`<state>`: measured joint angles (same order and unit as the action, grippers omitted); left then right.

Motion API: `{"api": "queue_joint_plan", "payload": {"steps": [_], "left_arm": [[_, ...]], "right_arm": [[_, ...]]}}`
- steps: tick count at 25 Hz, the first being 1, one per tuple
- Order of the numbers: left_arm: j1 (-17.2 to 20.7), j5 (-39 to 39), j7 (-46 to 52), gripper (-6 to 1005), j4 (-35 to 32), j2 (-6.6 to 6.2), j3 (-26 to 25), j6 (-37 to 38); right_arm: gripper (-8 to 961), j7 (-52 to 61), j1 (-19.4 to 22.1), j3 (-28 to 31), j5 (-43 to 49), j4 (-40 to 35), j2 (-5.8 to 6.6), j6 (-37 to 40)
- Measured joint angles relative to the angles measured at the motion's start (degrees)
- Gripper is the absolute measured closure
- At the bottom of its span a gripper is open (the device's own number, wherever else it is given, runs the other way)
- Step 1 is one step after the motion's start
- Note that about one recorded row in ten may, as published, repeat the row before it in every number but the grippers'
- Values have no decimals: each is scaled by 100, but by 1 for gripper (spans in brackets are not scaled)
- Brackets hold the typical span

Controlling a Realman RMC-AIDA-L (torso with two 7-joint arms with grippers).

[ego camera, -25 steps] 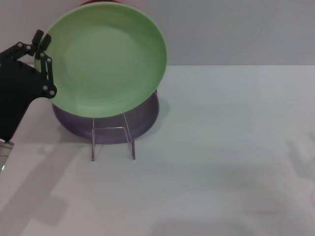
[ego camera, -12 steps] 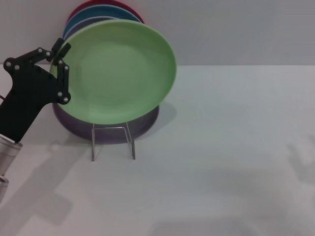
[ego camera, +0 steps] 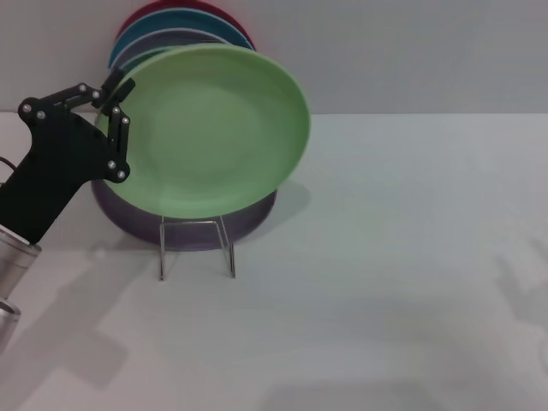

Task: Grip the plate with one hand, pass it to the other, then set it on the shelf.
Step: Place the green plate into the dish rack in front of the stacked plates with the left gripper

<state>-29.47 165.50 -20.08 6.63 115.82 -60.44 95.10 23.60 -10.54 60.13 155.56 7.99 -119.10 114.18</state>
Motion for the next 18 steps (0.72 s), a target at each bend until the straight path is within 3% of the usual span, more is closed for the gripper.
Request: {"api": "queue_joint_plan", "payload": {"steps": [16,18], "left_arm": [[-71,-1,-5,965,-200,18,155,-334],[-71,-22,-111,965,-164,110,112,-507]], "right_arm": [[301,-5,13,-153,0,-8,-2,172],[301,-5,9,-201,0,-8,5,176]]}}
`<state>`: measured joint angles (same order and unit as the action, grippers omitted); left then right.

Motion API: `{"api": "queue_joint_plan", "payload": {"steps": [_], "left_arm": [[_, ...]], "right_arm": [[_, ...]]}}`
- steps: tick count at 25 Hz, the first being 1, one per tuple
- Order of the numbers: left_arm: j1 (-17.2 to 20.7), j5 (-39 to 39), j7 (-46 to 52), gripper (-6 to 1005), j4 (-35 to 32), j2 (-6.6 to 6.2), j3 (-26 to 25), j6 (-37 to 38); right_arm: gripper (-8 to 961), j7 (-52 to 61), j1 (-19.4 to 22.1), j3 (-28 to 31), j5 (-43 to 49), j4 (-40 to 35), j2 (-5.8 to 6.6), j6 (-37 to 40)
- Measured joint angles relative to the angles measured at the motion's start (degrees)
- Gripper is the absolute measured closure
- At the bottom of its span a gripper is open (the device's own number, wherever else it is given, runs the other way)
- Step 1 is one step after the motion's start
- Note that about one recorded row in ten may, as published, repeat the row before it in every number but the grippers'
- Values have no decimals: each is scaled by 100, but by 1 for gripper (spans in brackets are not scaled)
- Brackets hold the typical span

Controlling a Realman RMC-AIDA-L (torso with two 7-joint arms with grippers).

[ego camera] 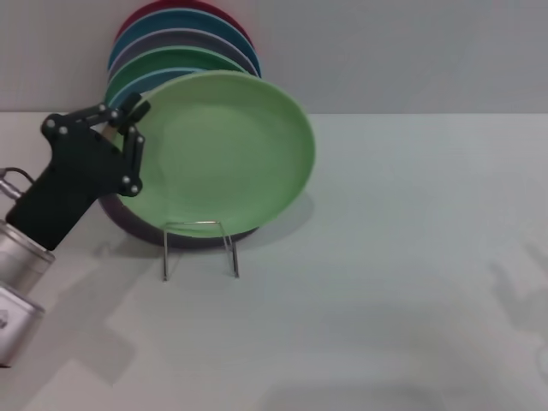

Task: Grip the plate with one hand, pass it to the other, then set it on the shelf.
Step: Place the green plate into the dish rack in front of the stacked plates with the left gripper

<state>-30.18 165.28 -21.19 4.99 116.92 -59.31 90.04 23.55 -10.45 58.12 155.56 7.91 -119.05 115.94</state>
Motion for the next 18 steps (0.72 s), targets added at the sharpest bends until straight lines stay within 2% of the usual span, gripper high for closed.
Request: {"api": "queue_joint_plan", "payload": {"steps": [1,4,7,13,17,18], "left_arm": [[0,0,0,965,0,0,0,0],[54,-4,-331,962,46,118,-58,-71],[186,20,-502,958,219,132,25,-74],[310,22,-706,796,302,124,37,-74],[478,22,-1077,568,384,143,60,-40],[478,22,-1077,557,384,143,60,-40]], "right_arm": [[301,0,0,0,0,0,0,0],[301,0,-1,-3,0,0,2,6],[301,0,-10,-3,0,0,5,12],[301,0,-40,-4,0,0,13,16],[301,0,-75,-13,0,-7,22,17],[301,0,-75,-13,0,-7,22,17]]}}
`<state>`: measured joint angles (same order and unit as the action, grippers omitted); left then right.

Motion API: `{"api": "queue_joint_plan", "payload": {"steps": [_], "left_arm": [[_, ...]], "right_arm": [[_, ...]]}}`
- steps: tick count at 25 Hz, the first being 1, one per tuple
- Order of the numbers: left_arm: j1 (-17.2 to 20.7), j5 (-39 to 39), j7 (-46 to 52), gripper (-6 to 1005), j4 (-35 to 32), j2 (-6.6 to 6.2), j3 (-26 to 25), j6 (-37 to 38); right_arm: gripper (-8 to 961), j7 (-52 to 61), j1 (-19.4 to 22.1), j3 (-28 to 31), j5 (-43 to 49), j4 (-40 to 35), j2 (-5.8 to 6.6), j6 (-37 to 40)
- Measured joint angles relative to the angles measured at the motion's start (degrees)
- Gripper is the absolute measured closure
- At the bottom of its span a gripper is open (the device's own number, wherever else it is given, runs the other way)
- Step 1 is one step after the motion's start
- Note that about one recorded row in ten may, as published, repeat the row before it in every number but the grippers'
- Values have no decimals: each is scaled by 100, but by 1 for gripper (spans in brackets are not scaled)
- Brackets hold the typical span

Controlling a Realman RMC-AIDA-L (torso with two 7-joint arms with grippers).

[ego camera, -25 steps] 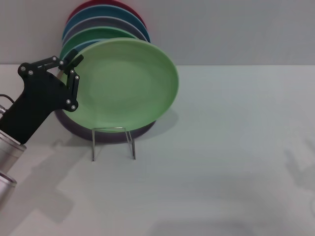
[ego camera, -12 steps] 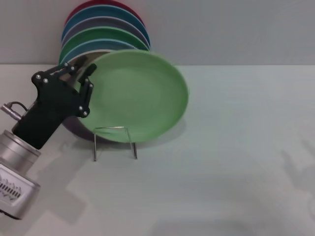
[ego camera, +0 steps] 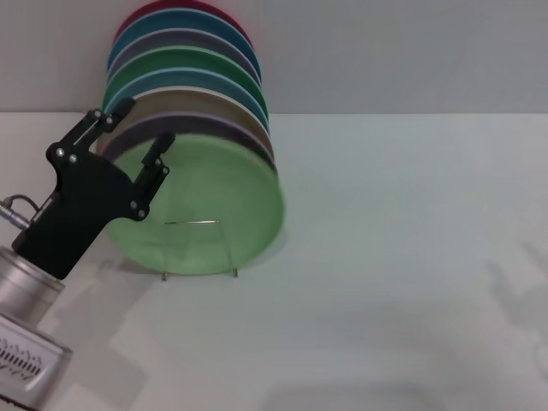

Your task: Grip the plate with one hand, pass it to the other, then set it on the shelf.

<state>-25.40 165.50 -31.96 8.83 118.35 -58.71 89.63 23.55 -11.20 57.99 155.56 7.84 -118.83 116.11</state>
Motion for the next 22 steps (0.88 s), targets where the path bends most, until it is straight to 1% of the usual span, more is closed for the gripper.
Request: {"api": "queue_joint_plan", "payload": {"steps": [2,5,6,7,8,9,10,11,12,14,15,16,17,18,19,21,22], "left_arm": [[163,0,-12,535,136,-1,58,12],[248,0,-51,503,171,-1,66,44],[317,0,-154,492,206,0,72,87],[487,-7,-392,486,318,10,59,198],[487,-7,-392,479,318,10,59,198],[810,-57,-581,473,628,24,-89,395],[986,-98,-571,466,838,27,-230,467],[1170,-155,-471,460,1058,34,-402,528],[1366,-272,-279,453,1296,37,-609,594],[1366,-272,-279,441,1296,37,-609,594],[1484,-415,11,434,1416,35,-746,652],[1691,-792,1129,428,1390,6,-1145,791],[1717,-901,1594,421,1241,-3,-1338,811],[1717,-901,1594,415,1241,-3,-1338,811],[1720,-1028,2072,409,1054,-1,-1551,795],[1699,-1224,2726,396,736,15,-1864,731],[1676,-1496,3291,389,433,32,-2102,647]], "right_arm": [[301,0,-7,0,0,-3,1,-16],[301,0,-21,0,0,-12,2,-41],[301,0,-34,3,0,-29,4,-46],[301,-2,-56,25,-10,-75,6,-34],[301,-2,-56,25,-10,-75,6,-34],[301,-24,-60,52,-32,-97,1,-20],[301,-217,-31,124,-117,-102,-30,-1],[301,-217,-31,124,-117,-102,-30,-1],[301,-496,10,171,-252,-88,-63,-23],[301,-721,29,179,-418,-81,-84,-74],[301,-721,29,179,-418,-81,-84,-74],[301,-760,29,180,-521,-77,-87,-111],[301,-803,10,180,-723,-72,-87,-208],[301,-803,10,180,-723,-72,-87,-208],[301,-908,-10,186,-842,-63,-85,-324],[301,-1030,-21,187,-865,-55,-84,-390],[301,-1254,-55,191,-870,-33,-85,-497]]}}
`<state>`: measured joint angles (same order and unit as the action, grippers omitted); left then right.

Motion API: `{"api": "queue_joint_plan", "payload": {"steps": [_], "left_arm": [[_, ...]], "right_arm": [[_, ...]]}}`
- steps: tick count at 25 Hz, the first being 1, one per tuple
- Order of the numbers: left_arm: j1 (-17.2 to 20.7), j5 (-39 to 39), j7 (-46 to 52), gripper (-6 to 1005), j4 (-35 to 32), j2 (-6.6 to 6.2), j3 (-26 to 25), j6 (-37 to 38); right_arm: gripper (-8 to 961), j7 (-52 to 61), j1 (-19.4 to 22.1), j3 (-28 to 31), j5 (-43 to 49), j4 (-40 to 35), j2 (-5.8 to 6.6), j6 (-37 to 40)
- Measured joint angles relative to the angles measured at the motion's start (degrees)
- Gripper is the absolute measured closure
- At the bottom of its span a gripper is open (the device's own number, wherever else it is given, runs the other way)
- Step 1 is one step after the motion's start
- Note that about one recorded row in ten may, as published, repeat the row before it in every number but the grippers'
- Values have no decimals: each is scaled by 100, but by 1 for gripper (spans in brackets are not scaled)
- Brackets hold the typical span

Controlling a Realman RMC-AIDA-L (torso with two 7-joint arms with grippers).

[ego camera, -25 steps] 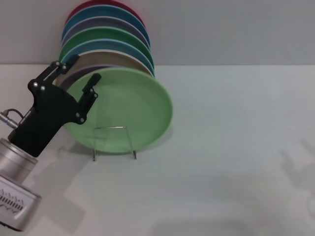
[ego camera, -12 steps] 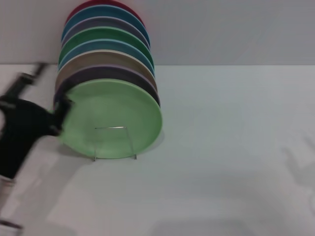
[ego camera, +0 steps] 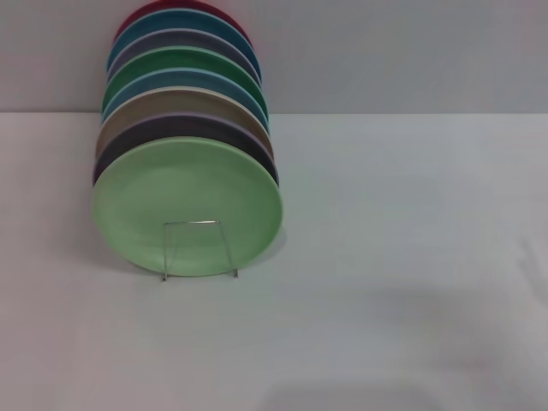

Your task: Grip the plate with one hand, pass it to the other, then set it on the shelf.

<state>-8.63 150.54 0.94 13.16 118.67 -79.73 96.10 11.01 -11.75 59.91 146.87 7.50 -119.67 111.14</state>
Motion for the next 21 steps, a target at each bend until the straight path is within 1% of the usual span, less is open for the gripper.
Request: {"api": "queue_joint_plan", "payload": {"steps": [3,5,7,14,15,21], "left_arm": [[-3,-214,189,370,-146,14,-50,-75],[9,-318,228,266,-287,32,1,-130],[15,-324,232,162,-340,41,43,-142],[45,-316,215,140,-357,42,227,-294],[22,-291,183,140,-362,42,313,-374],[-19,-289,191,140,-351,40,454,-464]], "right_arm": [[272,-97,-38,9,-2,6,0,-111],[252,-120,-108,21,-11,17,0,-281],[252,-131,-130,23,-31,22,0,-339],[252,21,-98,39,-79,24,40,-459],[251,46,-84,84,-83,21,43,-468],[248,56,-46,264,-89,20,31,-471]]}}
